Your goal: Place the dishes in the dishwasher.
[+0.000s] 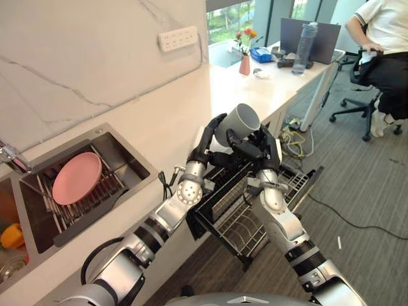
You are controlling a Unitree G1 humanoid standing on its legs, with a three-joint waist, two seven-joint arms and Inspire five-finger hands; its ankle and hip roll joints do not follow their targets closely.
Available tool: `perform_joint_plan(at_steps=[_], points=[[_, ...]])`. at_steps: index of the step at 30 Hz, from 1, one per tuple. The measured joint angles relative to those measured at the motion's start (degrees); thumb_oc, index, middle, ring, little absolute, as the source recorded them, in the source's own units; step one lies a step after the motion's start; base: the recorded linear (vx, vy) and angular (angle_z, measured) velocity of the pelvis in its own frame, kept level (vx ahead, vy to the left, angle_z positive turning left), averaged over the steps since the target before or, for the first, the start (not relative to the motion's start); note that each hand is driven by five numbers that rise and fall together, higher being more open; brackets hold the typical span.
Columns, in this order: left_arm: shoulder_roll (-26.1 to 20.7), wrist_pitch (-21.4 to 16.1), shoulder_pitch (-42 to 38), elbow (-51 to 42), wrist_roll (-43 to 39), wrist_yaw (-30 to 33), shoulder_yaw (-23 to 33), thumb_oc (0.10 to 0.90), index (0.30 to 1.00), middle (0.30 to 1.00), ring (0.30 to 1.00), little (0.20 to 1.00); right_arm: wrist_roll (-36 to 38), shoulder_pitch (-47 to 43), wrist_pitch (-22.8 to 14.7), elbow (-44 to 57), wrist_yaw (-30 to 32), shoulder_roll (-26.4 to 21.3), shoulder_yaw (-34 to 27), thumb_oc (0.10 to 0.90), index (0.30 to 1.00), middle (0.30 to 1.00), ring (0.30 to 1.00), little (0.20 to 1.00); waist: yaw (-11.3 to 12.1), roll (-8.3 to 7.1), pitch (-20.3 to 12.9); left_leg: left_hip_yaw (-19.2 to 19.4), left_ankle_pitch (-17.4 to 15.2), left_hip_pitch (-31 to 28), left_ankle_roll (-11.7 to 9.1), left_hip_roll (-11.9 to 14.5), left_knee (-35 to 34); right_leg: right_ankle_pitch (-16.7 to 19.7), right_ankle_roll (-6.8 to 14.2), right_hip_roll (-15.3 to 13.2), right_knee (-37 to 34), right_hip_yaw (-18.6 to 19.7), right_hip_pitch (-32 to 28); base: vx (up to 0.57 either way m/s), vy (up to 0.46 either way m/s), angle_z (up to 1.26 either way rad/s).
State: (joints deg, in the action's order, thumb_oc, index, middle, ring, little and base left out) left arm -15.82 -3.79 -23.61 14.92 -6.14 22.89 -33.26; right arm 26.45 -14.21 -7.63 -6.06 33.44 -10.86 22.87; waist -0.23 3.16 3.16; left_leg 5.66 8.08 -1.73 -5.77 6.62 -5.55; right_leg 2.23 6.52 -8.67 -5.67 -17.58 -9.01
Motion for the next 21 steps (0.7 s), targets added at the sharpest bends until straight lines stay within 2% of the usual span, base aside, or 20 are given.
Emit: perform_joint_plan(at_steps=[4,5,6,9,13,17,19,21], points=[[-3.50,-1.13,10.52,-4.62,-1.19,-4.77,0.78,0.800,0.900,0.900,0.900,0.900,-0.08,2.39,-0.45,0.75,-1.05,-1.26,-3.40,0.400,0.300,0.300,0.300,0.300,1.34,-0.04,0.16,-0.50,-0.06,0.43,0.06,-0.11,-0.03,-0.17,0.07,-0.03,-0.01,-0.68,0.02,-0.02,-0.015,0.08],[-4.54,-3.07,15.16,-6.49,-1.47,-6.60,2.49,0.800,0.900,0.900,0.900,0.900,-0.13,3.55,-1.13,1.73,-2.04,-1.29,-5.70,0.400,0.300,0.300,0.300,0.300,1.63,-0.23,0.32,-0.55,-0.10,0.43,0.03,-0.09,-0.03,-0.25,0.15,-0.04,-0.03,-0.84,-0.01,-0.02,-0.028,0.08],[-6.54,-5.03,22.94,-13.03,-3.06,-9.42,5.72,0.800,0.900,0.900,0.900,0.900,-0.54,6.66,-2.80,4.44,-3.12,-2.39,-9.33,0.400,0.300,0.300,0.300,0.300,2.36,-0.72,0.63,-0.90,-0.14,0.43,-0.02,-0.13,-0.03,-0.46,0.18,-0.02,-0.02,-1.11,-0.20,-0.02,-0.018,0.08],[-9.11,-7.20,31.64,-18.36,-5.86,-13.69,10.36,0.800,0.900,0.900,0.900,0.900,-0.66,11.41,-4.34,6.60,-5.58,-4.50,-14.72,0.400,0.300,0.300,0.300,0.300,3.14,-1.02,0.81,-1.49,-0.20,0.46,-0.06,-0.26,-0.03,-0.78,0.36,-0.05,-0.04,-1.70,-0.62,-0.01,-0.009,0.11],[-9.03,-7.76,36.04,-19.29,-10.81,-18.32,15.37,0.800,0.900,0.900,0.900,0.900,-0.46,17.26,-4.44,6.54,-9.65,-5.49,-17.90,0.400,0.300,0.300,0.300,0.300,3.39,-1.20,0.82,-2.11,-0.59,0.66,-0.31,-0.26,-0.03,-1.33,0.63,0.12,-0.03,-2.52,-1.16,-0.01,-0.012,0.09],[-7.05,-7.91,38.34,-19.11,-13.73,-22.02,20.20,0.800,0.900,0.900,0.900,0.900,-0.44,20.91,-3.57,2.15,-14.79,-5.40,-16.83,0.400,0.300,0.300,0.300,0.300,3.52,-1.26,0.79,-2.71,-0.54,0.91,-0.42,-0.13,-0.02,-1.47,0.39,0.29,-0.02,-3.17,-1.22,-0.03,0.009,0.06],[-5.40,-8.06,38.39,-18.62,-14.10,-23.66,21.27,0.800,0.900,0.900,0.900,0.900,-0.58,22.87,-3.25,-1.66,-17.28,-5.40,-16.75,0.400,0.300,0.300,0.300,0.300,4.70,-1.57,0.93,-3.55,-0.46,1.43,-0.47,-0.55,0.01,-1.59,0.45,0.50,0.02,-4.11,-1.30,-0.04,0.005,0.24],[-4.26,-8.10,38.35,-18.62,-14.04,-24.97,21.56,0.800,0.900,0.900,0.900,0.900,-0.68,25.23,-0.75,-4.63,-18.60,-5.33,-16.60,0.400,0.300,0.300,0.300,0.300,5.71,-1.65,0.88,-4.99,-0.38,1.93,-0.46,-0.69,0.01,-1.87,0.52,0.49,0.02,-5.65,-1.67,-0.02,0.003,0.33]])
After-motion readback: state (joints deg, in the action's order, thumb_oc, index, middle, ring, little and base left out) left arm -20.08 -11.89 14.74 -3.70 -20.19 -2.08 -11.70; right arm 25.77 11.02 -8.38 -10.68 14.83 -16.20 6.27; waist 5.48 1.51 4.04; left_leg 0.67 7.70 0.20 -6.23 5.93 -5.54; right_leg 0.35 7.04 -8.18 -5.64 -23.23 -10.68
